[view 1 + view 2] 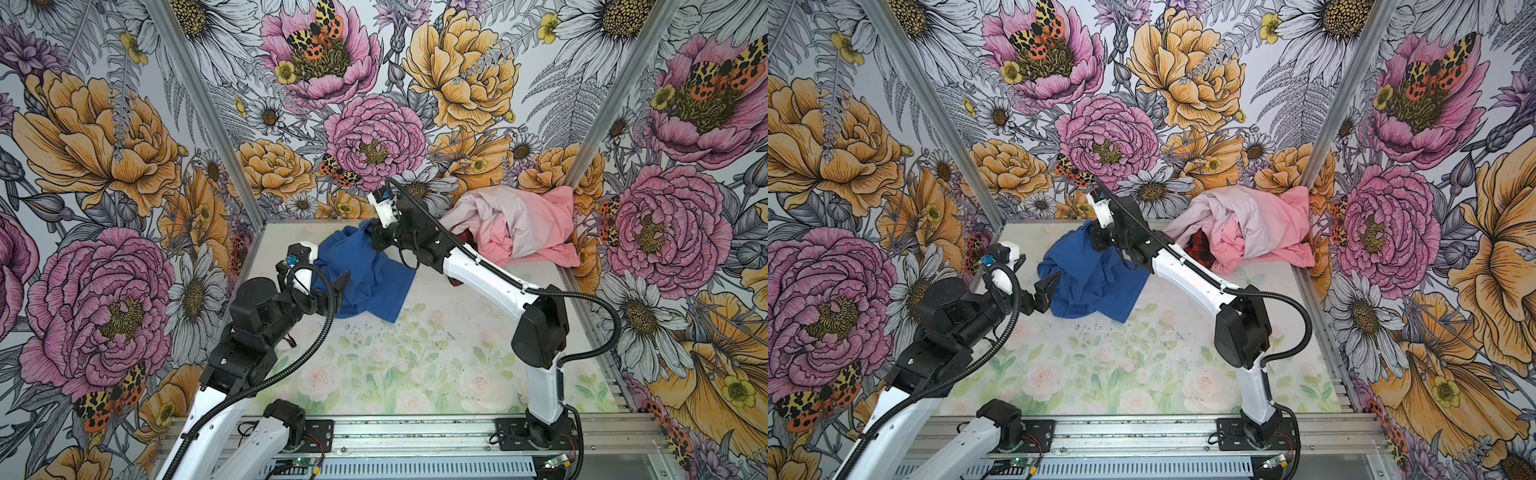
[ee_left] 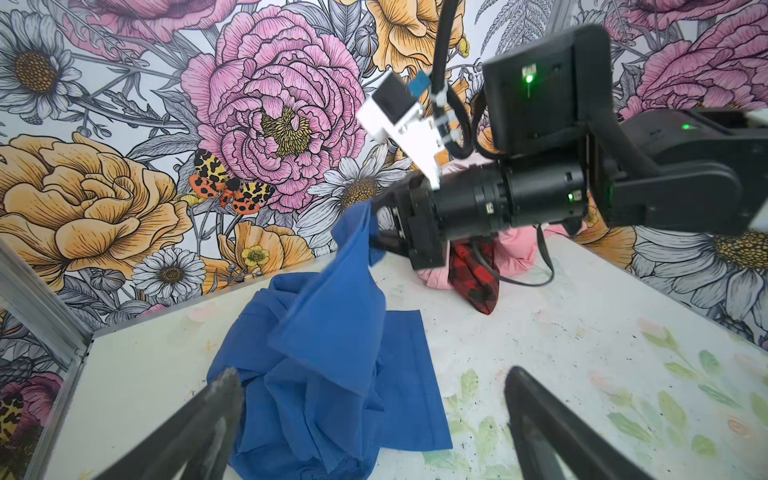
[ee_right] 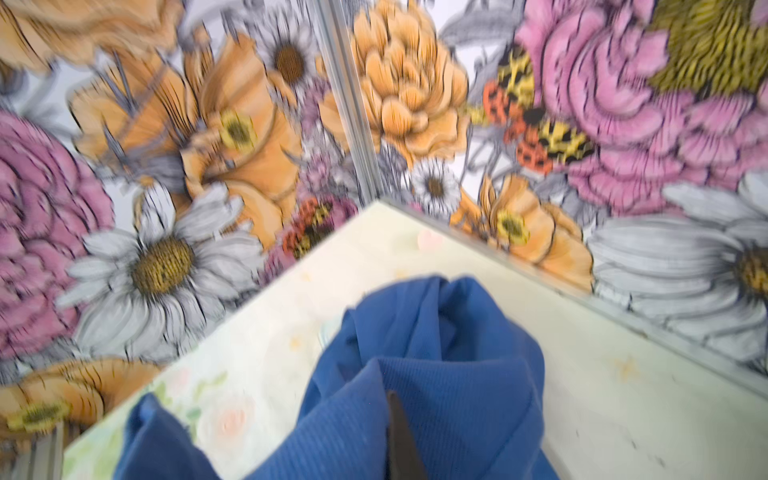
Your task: Pick out a specific cloth from the pile
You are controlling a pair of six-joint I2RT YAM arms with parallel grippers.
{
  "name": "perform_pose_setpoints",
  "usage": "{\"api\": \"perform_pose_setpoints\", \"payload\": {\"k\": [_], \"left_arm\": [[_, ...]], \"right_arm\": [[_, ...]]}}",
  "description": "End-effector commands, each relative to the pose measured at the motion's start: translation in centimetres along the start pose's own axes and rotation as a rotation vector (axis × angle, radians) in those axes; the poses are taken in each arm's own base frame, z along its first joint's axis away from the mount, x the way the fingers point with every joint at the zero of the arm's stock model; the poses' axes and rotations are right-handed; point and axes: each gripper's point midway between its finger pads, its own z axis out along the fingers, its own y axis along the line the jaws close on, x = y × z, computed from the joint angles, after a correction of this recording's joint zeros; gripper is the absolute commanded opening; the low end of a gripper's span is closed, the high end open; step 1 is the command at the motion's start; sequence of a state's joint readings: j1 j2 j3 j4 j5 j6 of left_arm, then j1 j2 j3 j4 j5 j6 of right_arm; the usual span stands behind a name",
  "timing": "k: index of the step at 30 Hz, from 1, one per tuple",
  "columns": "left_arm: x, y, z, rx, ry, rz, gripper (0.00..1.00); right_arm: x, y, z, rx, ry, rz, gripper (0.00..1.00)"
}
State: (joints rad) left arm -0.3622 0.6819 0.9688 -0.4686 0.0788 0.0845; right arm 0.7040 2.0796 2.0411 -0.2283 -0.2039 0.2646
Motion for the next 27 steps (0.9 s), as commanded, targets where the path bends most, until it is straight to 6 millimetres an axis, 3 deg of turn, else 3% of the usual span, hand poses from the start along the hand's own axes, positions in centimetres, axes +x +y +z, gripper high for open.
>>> {"api": "perform_pose_setpoints", "payload": {"k": [1,4,6,12,16,18,21,27], "left_arm": [[-0.3,0.8,-0.2,-0.039,-0.024,-0.004,0.99],[-0.3,0.6,-0.3,-0.029,-0.024,-0.009,0.99],[-0.4,0.5,-0.4,-0.025,-0.029,-0.007,0.99],[-0.7,0.6,-0.7,-0.031,-0.042,0.001,0.99],[-1.0,0.6,-0.6,-0.03,-0.045,-0.003,0.99],[-1.2,0.7,-0.7,-0.037,-0.047,-0.006,0.99],[-1.3,0.9,-0.6,-0.046,-0.041,-0.014,0.99],[-0.9,0.3,-0.3,-0.012,-0.018,-0.035,0.99]], "right_arm": [[6.4,-2.4,5.7,0.015,0.116,0.107,0.0],[12.0,-4.5,8.6,0.065,0.217,0.164,0.0],[15.4,-5.3,9.2,0.099,0.297,0.19,0.0],[23.3,-3.6,7.7,0.201,0.548,0.202,0.0],[28.2,-2.7,9.5,0.169,0.652,0.333,0.03],[28.4,-1.9,11.4,0.124,0.639,0.37,0.03],[26.9,-1.8,13.9,0.105,0.548,0.383,0.05],[23.8,-3.5,16.2,0.035,0.387,0.381,0.14]]}}
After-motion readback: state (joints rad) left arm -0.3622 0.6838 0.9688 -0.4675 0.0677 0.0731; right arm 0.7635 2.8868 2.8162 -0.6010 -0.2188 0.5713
